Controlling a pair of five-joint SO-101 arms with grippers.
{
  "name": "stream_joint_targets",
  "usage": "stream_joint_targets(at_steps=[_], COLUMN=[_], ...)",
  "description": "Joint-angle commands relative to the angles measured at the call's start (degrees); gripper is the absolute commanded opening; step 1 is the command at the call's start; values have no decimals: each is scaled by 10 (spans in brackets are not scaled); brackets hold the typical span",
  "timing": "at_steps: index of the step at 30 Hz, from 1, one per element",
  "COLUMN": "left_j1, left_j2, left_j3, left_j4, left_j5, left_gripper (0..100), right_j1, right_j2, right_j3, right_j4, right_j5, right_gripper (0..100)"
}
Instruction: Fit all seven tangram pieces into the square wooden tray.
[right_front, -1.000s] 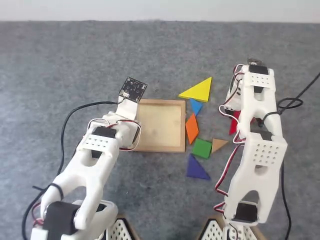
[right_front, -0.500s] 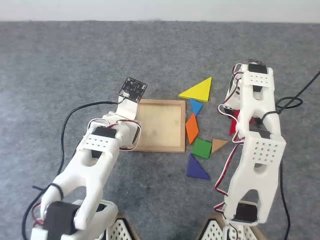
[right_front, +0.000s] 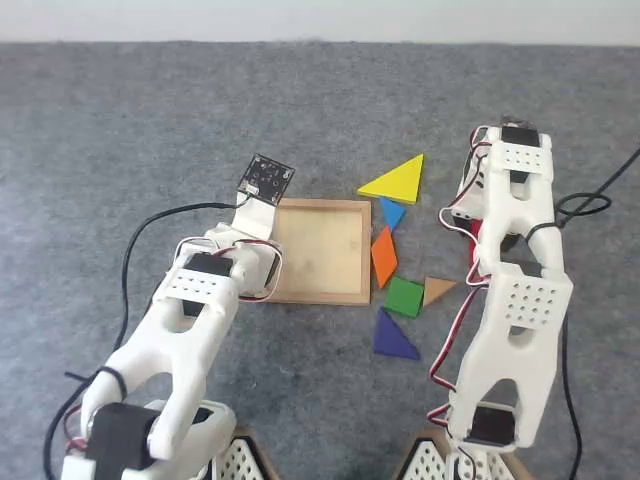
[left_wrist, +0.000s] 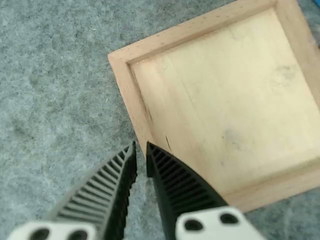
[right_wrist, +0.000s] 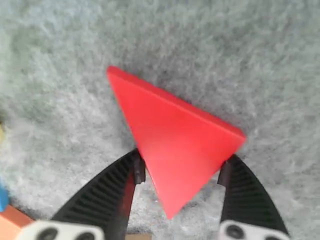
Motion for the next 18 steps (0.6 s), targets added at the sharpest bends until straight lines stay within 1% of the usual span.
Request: stream_joint_targets(at_steps=[1, 4, 6, 9, 12, 18], left_j1=[-2, -2, -2, -1, -1, -1], left_j2=[-27, -27, -27, -27, -27, -27], left_j3=[-3, -3, -3, -3, -3, -3], left_j4=[-10, -10, -10, -11, -11, -11], left_j5=[-8, -8, -9, -9, -9, -9], left_gripper=[38, 38, 38, 38, 38, 38], right_j1=[2, 7, 7, 4, 3, 3], right_j2=[-15, -22, -13, 0, 6, 11], right_j3=[-28, -47, -47, -53, -54, -46], right_j4=[11, 21, 16, 2, -7, 6], right_j5=[75, 171, 207, 245, 267, 264], right_gripper=[292, 379, 416, 423, 423, 423])
